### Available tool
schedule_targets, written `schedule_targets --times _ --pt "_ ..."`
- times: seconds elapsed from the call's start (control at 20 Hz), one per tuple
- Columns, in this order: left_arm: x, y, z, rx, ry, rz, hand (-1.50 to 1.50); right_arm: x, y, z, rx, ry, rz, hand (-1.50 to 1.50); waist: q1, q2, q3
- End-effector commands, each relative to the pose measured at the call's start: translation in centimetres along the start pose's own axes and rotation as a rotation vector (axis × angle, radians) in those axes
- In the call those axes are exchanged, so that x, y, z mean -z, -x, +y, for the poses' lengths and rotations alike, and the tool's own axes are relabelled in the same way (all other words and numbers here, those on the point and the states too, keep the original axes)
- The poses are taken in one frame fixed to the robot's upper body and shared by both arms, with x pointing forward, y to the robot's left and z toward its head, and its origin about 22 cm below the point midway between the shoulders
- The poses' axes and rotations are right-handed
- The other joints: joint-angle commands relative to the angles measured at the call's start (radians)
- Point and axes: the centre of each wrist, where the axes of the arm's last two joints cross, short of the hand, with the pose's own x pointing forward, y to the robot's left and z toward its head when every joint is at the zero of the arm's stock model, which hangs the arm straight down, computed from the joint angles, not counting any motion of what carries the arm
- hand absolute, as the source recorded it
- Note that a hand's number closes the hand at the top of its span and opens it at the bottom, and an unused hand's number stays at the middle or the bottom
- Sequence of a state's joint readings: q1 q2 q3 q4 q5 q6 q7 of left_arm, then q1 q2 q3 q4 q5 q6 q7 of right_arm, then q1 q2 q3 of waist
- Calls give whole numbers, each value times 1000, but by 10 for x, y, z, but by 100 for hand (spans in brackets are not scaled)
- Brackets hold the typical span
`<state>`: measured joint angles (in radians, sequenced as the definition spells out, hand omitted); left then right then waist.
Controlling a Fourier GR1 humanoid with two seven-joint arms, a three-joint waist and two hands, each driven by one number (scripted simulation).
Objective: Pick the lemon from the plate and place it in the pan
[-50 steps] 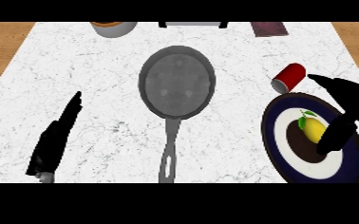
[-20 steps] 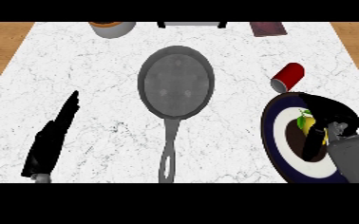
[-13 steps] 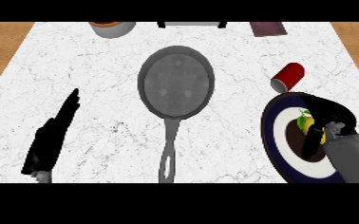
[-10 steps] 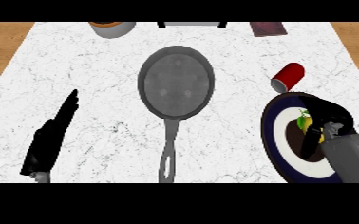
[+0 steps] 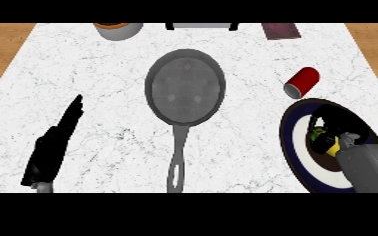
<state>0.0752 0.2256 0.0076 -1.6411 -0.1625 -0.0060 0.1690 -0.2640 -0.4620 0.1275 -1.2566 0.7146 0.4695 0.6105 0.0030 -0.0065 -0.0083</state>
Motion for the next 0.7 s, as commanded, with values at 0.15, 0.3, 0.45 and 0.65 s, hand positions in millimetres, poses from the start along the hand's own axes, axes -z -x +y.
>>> schedule_targets --times 0.15,0.3,0.45,0.65 --pt "5 0 -6 7 10 -16 0 10 -30 4 32 -80 -146 150 6 9 9" --pt "1 -5 4 6 8 -5 0 -1 -51 -7 10 -69 -209 150 7 7 8" --pt "-5 3 3 -15 3 -10 0 -2 -23 -25 18 8 -237 150 1 6 8" --pt "-2 2 -7 7 -28 0 0 -30 -31 -50 36 321 -279 150 -10 2 8"
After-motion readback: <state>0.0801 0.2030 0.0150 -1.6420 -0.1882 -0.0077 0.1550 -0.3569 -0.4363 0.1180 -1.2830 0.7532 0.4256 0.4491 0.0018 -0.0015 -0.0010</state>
